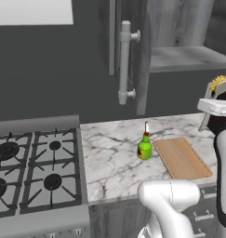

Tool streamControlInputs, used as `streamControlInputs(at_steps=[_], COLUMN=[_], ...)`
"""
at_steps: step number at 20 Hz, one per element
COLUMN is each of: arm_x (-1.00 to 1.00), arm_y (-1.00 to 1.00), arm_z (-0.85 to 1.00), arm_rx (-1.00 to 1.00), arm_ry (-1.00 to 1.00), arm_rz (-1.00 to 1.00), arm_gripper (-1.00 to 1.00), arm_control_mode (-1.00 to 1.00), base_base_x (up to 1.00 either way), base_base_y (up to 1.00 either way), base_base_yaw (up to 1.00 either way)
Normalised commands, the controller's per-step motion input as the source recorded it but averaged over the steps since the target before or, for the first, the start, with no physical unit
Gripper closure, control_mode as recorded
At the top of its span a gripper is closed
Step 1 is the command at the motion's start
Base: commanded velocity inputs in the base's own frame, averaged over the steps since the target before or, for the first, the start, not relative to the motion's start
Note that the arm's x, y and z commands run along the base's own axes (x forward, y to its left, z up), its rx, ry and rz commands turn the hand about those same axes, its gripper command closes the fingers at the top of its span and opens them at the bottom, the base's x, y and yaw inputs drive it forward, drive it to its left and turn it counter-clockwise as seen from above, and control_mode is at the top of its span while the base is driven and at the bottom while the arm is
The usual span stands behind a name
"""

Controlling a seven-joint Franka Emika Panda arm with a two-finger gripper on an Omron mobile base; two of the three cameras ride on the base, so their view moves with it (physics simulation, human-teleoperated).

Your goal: Grab the spray bottle from the cabinet, then place it next to the cutting board for sanitizing. Then grab the dish brush from the countertop next to the sink and place it next to the cutting board.

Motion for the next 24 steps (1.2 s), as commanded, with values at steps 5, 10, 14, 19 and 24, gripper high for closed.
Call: streamControlInputs(at_steps=[5,10,14,19,24], arm_x=[0.90,0.72,0.52,0.37,0.33], arm_y=[-0.11,-0.33,-0.43,-0.51,-0.40], arm_z=[-0.68,-0.67,-0.48,-0.48,-0.41], arm_rx=[-0.07,-0.15,-0.18,-0.16,-0.19], arm_ry=[0.00,0.10,0.25,0.23,0.30], arm_rz=[0.00,-0.05,-0.06,-0.04,-0.05], arm_gripper=[1.00,1.00,1.00,1.00,1.00], arm_control_mode=[-1.00,-1.00,-1.00,-1.00,-1.00], base_base_x=[0.00,0.00,0.00,0.00,0.00], base_base_y=[0.00,0.00,0.00,0.00,0.00], base_base_yaw=[0.00,0.00,0.00,0.00,0.00])
